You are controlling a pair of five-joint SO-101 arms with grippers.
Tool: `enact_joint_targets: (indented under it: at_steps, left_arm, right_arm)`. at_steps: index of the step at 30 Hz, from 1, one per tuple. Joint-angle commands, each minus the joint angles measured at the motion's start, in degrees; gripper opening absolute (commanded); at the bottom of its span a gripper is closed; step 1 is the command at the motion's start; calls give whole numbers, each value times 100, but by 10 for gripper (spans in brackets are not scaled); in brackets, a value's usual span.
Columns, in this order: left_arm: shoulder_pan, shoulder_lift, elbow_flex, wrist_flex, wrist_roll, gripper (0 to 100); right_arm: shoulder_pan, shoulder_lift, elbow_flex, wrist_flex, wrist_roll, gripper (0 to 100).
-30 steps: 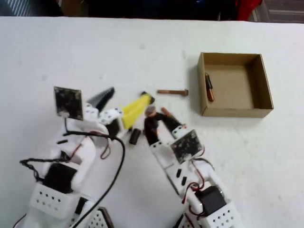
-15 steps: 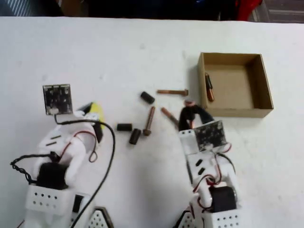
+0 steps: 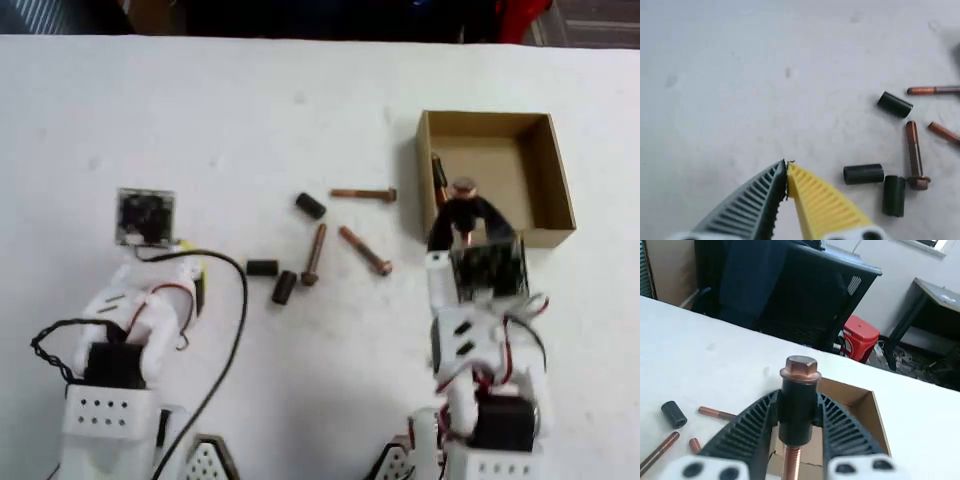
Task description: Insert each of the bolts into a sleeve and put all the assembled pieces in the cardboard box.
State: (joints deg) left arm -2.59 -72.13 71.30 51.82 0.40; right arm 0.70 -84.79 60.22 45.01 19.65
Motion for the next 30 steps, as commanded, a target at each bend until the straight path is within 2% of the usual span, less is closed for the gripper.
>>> enact_joint_targets:
  at_steps: [1, 14, 20, 30]
  left_arm:
    - [-57, -40, -26, -193, -202, 41]
    - [-66, -40, -9, -193, -220, 41]
    - [-66, -40, -9, -193, -220, 41]
    - [-48, -40, 0, -193, -220, 41]
  right_arm:
    - [268, 1508, -1029, -31, 105, 17]
    - [743, 6501, -4026, 13, 114, 17]
    - [708, 8110, -5090, 13, 756, 17]
    - [708, 10431, -6963, 84, 782, 17]
